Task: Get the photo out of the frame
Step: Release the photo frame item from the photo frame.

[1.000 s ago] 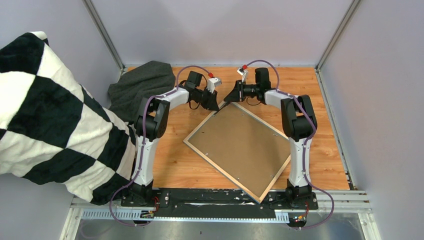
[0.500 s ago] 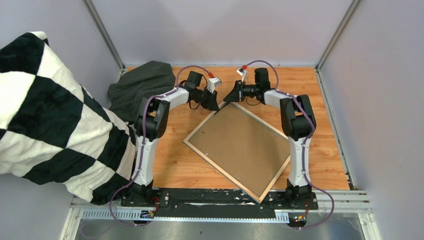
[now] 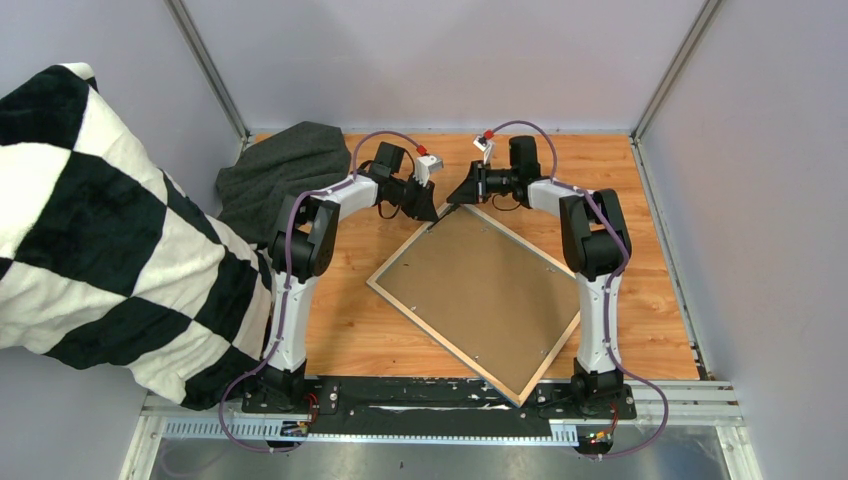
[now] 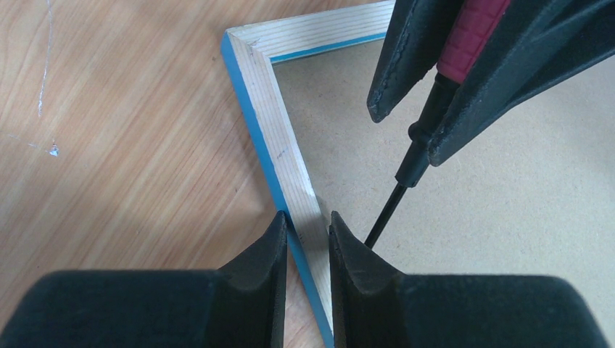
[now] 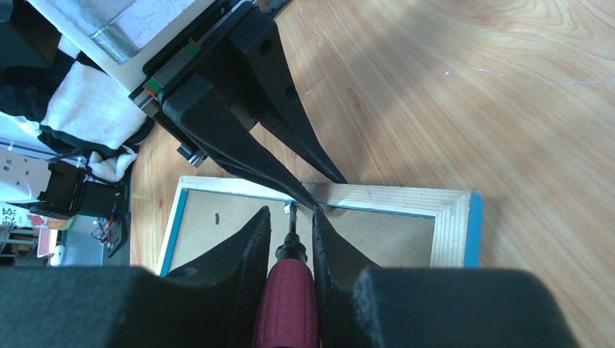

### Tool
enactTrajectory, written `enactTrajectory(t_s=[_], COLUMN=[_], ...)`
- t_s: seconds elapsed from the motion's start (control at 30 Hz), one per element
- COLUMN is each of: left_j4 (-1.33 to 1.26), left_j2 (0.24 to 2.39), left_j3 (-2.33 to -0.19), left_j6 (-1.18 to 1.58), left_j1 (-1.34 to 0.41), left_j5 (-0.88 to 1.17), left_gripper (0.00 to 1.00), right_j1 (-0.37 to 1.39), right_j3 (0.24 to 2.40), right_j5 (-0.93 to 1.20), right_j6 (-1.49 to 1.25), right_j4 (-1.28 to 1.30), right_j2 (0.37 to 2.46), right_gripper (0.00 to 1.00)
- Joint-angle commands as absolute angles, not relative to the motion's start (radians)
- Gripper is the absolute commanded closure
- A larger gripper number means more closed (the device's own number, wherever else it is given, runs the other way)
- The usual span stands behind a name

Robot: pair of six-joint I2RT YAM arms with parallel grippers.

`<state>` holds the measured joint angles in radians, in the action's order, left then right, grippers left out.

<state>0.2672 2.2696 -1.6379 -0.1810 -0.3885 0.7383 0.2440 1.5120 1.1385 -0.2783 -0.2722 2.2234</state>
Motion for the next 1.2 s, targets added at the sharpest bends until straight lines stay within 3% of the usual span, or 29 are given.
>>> enactTrajectory(t_s=[0.0,0.47,0.53,0.8,1.17], left_j4=[0.463,0.462,0.464,0.464,0.463], left_j2=[2.368,2.367,2.367,2.367,2.367], left_j3=[-1.579,-1.579,-1.580,-1.581,-1.580], left_j6=[-0.214,-0.213,-0.213,-0.213,-0.213], left_j1=[-0.453,-0.453,-0.453,-0.453,-0.453], left_j5=[0.805,0.806,0.805,0.805,0.806], left_gripper=[1.00,1.00,1.00,1.00,1.00], right_j1=[0.285,0.282,0.280,0.237,0.250], right_j3=[1.522,1.607,1.529,1.205,1.295], right_j5=[1.154,1.117,1.098,1.064,1.182], right_j6=[-0.267,-0.213,-0.246,-0.638,-0.643], right_j4=[-0.193,-0.084,-0.168,-0.911,-0.863], right_j2=[2.298,2.381,2.350,2.282,2.361], right_gripper=[1.00,1.00,1.00,1.00,1.00])
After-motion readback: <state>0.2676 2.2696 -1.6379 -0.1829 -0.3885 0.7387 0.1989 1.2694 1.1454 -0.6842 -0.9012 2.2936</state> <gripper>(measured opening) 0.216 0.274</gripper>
